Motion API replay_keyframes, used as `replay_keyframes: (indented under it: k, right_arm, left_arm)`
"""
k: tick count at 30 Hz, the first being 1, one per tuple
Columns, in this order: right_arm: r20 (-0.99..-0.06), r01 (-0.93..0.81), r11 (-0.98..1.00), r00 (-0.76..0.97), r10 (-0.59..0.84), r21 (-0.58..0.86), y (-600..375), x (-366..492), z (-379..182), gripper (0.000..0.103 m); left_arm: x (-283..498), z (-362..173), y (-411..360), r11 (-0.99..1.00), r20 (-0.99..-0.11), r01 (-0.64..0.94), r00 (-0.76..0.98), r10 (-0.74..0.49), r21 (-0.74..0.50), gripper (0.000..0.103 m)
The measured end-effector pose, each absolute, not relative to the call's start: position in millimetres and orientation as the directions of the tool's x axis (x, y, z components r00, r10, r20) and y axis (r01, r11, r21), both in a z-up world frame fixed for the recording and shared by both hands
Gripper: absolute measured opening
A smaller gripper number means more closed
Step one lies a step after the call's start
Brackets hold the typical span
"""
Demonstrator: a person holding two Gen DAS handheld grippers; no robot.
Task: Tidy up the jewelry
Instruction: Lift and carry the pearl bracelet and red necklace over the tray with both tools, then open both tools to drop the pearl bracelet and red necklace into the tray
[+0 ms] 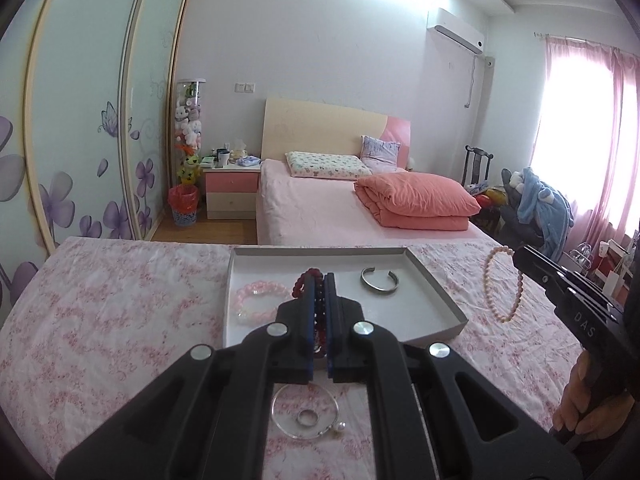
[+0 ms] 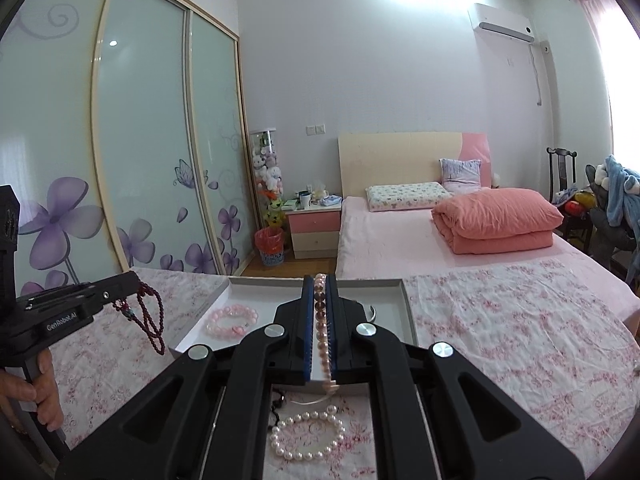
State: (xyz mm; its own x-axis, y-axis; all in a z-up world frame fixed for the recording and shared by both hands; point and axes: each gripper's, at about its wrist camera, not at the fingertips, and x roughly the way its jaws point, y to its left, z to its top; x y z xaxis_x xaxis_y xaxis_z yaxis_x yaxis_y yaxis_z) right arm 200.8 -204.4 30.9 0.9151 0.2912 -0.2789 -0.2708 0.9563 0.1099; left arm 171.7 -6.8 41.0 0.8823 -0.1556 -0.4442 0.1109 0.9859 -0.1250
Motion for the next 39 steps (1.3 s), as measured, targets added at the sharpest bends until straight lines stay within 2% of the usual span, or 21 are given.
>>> replay_keyframes:
  k: [10,23,30,32,34,36,39]
  right_arm:
    - [-0.273,-0.254,0.961,0.922,0.275,0.11,-197,245,34,0.007]
    - [-0.427,-0.239,0.953,0.854,0.297,0.186,-184,338,-5,0.007]
    - [-0.489,-0.216,0.952,0.82,0.297,0.215,-183,360,-23,0.008]
    - [-0.499,-0.208,0.951,0.814,0.298,0.23,-187,359,-25,0.016]
    - [-0.494,-0.2,0.952,0.819,0.292,0.231,-192,353,-25,0.039]
    - [-0.489,-0.195,0.954,0.824,0.284,0.227,-196,347,-25,0.04]
    - [-0.492,-0.185,0.955,0.825,0.279,0.231,-203,339,-25,0.04]
  left_arm:
    - [219,41,-14,0.985,-0.458,0.117,0.874,-0.164,-0.129,0.005]
    - [307,7,-13,0.981,-0.546,0.072,0.823,-0.159,-0.178,0.005]
    - [341,-19,-19,0.979,-0.599,0.054,0.784,-0.163,-0.197,0.006]
    - [344,-23,-16,0.975,-0.605,0.042,0.778,-0.167,-0.216,0.007]
    - [344,-23,-11,0.972,-0.603,0.036,0.779,-0.173,-0.232,0.018]
    - [339,-20,-5,0.973,-0.589,0.02,0.793,-0.155,-0.23,0.025]
    - [331,-16,4,0.974,-0.581,0.005,0.802,-0.14,-0.227,0.026]
